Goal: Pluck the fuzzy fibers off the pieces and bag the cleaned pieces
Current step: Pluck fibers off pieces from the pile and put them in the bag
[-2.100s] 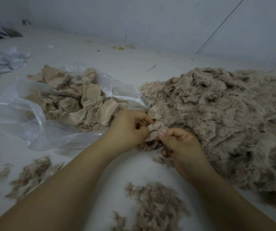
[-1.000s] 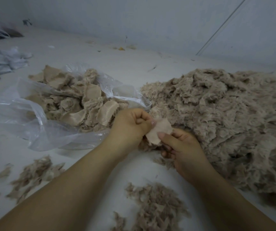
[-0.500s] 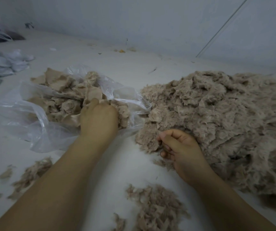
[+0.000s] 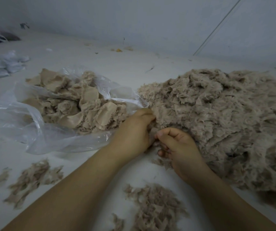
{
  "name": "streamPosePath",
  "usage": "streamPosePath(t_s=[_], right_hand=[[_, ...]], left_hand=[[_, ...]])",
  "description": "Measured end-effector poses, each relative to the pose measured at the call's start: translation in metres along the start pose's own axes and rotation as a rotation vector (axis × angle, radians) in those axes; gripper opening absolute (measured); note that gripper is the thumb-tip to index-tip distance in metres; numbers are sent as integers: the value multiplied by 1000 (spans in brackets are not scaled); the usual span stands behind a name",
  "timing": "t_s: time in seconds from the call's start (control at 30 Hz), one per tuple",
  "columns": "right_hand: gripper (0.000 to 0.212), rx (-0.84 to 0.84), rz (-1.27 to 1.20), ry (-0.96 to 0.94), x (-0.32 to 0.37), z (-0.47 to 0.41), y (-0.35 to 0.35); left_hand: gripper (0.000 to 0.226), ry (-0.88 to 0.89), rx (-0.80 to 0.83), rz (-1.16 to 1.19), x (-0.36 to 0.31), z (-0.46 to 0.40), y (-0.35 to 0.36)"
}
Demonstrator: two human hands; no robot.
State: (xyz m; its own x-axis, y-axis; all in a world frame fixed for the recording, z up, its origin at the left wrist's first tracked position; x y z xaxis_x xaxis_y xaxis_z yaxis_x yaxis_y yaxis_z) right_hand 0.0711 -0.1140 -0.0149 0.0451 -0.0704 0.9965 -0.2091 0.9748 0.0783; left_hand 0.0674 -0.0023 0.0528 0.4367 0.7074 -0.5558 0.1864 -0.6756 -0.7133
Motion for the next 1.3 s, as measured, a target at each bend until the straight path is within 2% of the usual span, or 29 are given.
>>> streamPosePath(t_s=[0.1, 0.2, 0.27, 0.43, 0.47, 0.57, 0.8, 0.87, 1.03, 1.17, 1.3], right_hand=[[36, 2, -8, -10, 1, -1, 1], [39, -15, -15, -20, 1, -2, 0], [40, -28, -18, -17, 0, -3, -1], [42, -31, 7, 0, -2, -4, -1], [43, -31, 7, 2, -3, -4, -2], [44, -33, 1, 12, -5, -4, -3], [39, -43, -28, 14, -6, -5, -5], [41, -52, -34, 7, -5, -5, -5], [47, -110, -48, 24, -5, -4, -8], [46, -125, -62, 34, -5, -4, -9], [43, -138, -12, 59, -6, -2, -12]], left_hand=[[21, 65, -168, 123, -9, 5, -11], [15, -54, -231, 277, 0, 8, -13], [18, -155, -202, 362, 9, 8, -7], [39, -250, -44, 508, 18, 7, 15], [38, -277, -3, 525, 21, 8, 19], [12, -278, 9, 574, 24, 6, 19], [22, -331, -46, 763, 27, 9, 18], [13, -325, -22, 839, 24, 9, 20], [13, -311, 74, 1035, 12, 9, 20], [23, -304, 185, 1041, 4, 11, 19], [13, -258, 265, 969, -6, 15, 19]])
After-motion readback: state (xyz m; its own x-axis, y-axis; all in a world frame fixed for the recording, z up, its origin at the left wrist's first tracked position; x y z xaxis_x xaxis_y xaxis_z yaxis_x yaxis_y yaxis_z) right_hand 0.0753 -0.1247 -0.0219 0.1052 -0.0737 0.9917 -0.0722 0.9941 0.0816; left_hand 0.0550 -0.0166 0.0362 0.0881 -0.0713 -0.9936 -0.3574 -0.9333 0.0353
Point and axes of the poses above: each hand's wrist, its own z-axis away from the middle knuckle, its own y-axis out of the palm, x = y × z, the point moved 9 cm from there along -z, towards the middle knuckle, and after that the axes turned 7 degrees about z, right-handed, at the moved point
